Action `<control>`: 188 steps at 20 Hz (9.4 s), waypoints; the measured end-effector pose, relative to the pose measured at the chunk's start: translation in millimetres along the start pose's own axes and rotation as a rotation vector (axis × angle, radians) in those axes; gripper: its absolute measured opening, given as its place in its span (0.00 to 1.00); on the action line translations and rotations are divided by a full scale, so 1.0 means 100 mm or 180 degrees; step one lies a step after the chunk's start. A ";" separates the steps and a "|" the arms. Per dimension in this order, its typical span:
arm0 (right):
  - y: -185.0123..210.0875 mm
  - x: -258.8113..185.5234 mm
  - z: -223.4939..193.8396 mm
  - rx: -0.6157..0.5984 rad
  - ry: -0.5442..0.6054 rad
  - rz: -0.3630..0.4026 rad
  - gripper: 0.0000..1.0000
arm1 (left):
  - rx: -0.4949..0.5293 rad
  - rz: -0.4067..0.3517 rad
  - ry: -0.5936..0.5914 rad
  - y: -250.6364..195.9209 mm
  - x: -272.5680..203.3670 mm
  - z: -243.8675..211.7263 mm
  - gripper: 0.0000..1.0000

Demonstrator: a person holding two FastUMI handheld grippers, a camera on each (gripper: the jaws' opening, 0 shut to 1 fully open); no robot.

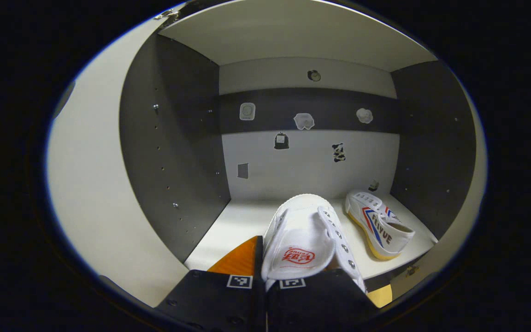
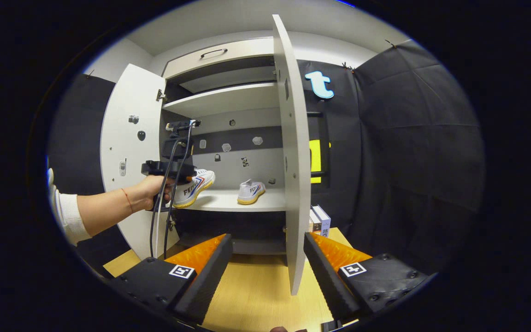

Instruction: Grab one shoe with the right hand and put it into the shoe cabinet, grab the other shoe with the left hand and put it into the shoe cabinet; then close the right door with the right hand and the left door with the left hand.

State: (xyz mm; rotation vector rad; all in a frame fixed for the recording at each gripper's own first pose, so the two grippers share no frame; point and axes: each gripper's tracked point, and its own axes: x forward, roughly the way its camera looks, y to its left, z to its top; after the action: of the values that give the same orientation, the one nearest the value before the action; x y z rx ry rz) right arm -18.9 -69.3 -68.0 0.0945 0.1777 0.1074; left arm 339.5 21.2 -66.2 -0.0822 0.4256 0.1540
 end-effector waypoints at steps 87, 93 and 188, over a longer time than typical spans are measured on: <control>-0.80 0.75 1.01 0.0077 -0.0197 -0.0612 0.96 | 0.0230 -0.0719 -0.0938 0.23 -2.97 -0.19 0.96; -0.10 0.93 0.94 0.0161 -0.0176 -0.0231 0.98 | 0.0208 -0.0673 -0.0922 0.38 -3.04 -0.24 0.96; 0.21 0.43 0.84 0.0144 -0.0138 -0.0029 0.98 | 0.0128 -0.0656 -0.1094 -0.30 -3.03 -0.14 0.94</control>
State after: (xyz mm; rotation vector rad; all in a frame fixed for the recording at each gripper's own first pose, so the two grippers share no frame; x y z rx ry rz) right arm 36.2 -50.8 9.0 0.1411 0.1374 0.0921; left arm 66.3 -49.9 48.5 -0.0582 0.0757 -0.0441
